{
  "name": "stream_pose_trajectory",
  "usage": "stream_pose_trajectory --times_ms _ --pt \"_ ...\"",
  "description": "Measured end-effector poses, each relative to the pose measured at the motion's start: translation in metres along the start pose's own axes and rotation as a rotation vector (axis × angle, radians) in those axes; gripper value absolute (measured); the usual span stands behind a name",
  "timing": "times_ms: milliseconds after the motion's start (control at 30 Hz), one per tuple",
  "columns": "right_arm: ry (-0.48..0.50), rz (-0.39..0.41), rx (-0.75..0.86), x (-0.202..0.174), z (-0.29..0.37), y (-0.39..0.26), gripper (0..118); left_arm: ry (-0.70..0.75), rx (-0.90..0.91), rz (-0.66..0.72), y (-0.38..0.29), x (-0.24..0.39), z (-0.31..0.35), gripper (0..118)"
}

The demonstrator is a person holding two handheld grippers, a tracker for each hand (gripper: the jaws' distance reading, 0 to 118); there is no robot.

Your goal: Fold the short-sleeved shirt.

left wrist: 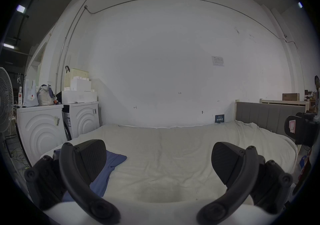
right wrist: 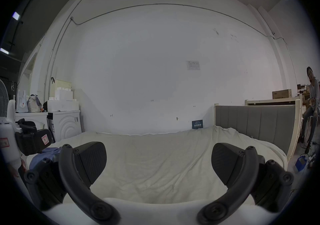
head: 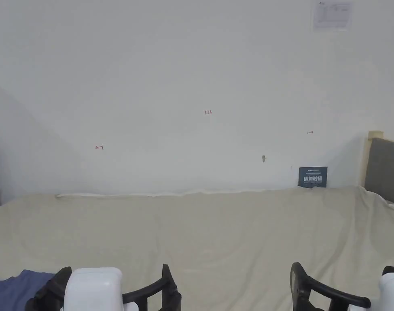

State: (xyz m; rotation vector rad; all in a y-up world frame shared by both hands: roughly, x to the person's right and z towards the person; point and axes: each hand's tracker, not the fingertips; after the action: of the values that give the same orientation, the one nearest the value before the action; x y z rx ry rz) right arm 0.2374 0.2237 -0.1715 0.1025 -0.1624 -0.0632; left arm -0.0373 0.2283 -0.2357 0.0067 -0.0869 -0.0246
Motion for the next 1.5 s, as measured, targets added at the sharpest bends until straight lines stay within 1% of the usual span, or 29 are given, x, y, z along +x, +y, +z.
stream_pose_trajectory --times_ms 67,100,167,233,300,333,367,400,433,467,500,600,667,700,733,767,800,867,900,933,967,1000,1033,1100,1167,1233,1333,1433,1500 --pt "0.001 -0.003 0.004 0.0 0.001 0.001 118 -0.005 0.01 -0.013 0.002 0.001 0.0 118" --pt "0.0 -0.03 0.009 0.001 0.001 0.002 118 -0.016 0.028 -0.035 0.003 0.002 0.001 118" --pt "-0.027 -0.166 0.034 0.006 0.004 0.004 118 0.005 0.101 -0.127 0.009 0.009 0.003 118" --pt "-0.032 -0.41 0.042 0.02 0.005 0.001 118 0.047 0.24 -0.351 0.009 0.022 0.005 118" --pt "-0.026 -0.756 -0.009 0.042 0.003 -0.011 118 0.137 0.385 -0.761 0.0 0.041 0.007 118" --pt "-0.028 -0.907 -0.051 0.054 0.001 -0.02 118 0.193 0.44 -0.951 -0.006 0.048 0.005 118" --pt "-0.051 -1.075 -0.098 0.065 -0.001 -0.031 118 0.259 0.49 -1.15 -0.015 0.054 0.001 118" --pt "-0.095 -1.177 -0.133 0.073 0.001 -0.041 118 0.306 0.523 -1.286 -0.022 0.056 -0.003 118" --pt "-0.133 -1.246 -0.154 0.078 0.001 -0.05 118 0.317 0.531 -1.373 -0.026 0.058 -0.005 118" --pt "-0.179 -1.258 -0.174 0.082 0.002 -0.057 118 0.292 0.51 -1.373 -0.027 0.059 -0.006 118" --pt "-0.198 -1.232 -0.183 0.085 0.003 -0.061 118 0.264 0.489 -1.333 -0.025 0.06 -0.003 118" --pt "-0.215 -1.171 -0.189 0.087 0.007 -0.063 118 0.165 0.436 -1.074 -0.014 0.058 0.002 118" --pt "-0.194 -1.068 -0.155 0.083 0.008 -0.052 118 0.11 0.337 -0.865 -0.004 0.053 0.002 118" --pt "-0.187 -0.966 -0.149 0.08 0.006 -0.041 118 0.074 0.273 -0.734 0.017 0.045 0.007 118" --pt "-0.177 -0.838 -0.143 0.076 0.005 -0.03 118 0.041 0.216 -0.603 0.024 0.038 0.007 118" --pt "-0.154 -0.654 -0.115 0.069 0.004 -0.015 118 -0.012 0.155 -0.426 0.03 0.028 0.006 118" --pt "-0.145 -0.431 -0.058 0.055 0.004 -0.001 118 -0.076 0.112 -0.228 0.034 0.015 0.006 118" --pt "-0.134 -0.088 0.106 0.028 0.012 0.012 118 -0.143 0.082 0.15 0.014 -0.014 -0.006 118" --pt "-0.114 0.034 0.18 0.018 0.016 0.012 118 -0.151 0.127 0.284 0.008 -0.025 -0.003 118" --pt "-0.08 0.1 0.219 0.01 0.015 0.009 118 -0.127 0.16 0.339 0.0 -0.028 -0.001 118" --pt "-0.039 0.13 0.223 0.004 0.016 0.008 118 -0.05 0.186 0.322 -0.007 -0.025 0.0 118" --pt "-0.011 0.129 0.202 -0.001 0.016 0.008 118 0.024 0.177 0.268 -0.01 -0.025 -0.001 118" --pt "-0.014 0.09 0.177 -0.004 0.017 0.007 118 0.061 0.158 0.208 -0.01 -0.026 -0.003 118" --pt "0.0 0.012 0.124 -0.004 0.015 0.001 118 0.06 0.13 0.101 -0.012 -0.02 -0.004 118" --pt "-0.023 -0.035 0.104 -0.004 0.013 -0.006 118 0.073 0.129 0.048 -0.013 -0.019 -0.004 118" --pt "-0.054 -0.07 0.06 0.001 0.008 -0.012 118 0.129 0.131 0.019 -0.013 -0.015 0.0 118" --pt "-0.073 -0.13 0.007 0.009 0.003 -0.015 118 0.105 0.126 0.004 -0.013 -0.015 0.0 118" --pt "-0.066 -0.123 0.011 0.011 0.003 -0.016 118 0.082 0.118 0.001 -0.014 -0.014 0.002 118" --pt "-0.078 -0.093 0.007 0.012 0.004 -0.016 118 0.072 0.122 0.012 -0.014 -0.014 0.004 118"
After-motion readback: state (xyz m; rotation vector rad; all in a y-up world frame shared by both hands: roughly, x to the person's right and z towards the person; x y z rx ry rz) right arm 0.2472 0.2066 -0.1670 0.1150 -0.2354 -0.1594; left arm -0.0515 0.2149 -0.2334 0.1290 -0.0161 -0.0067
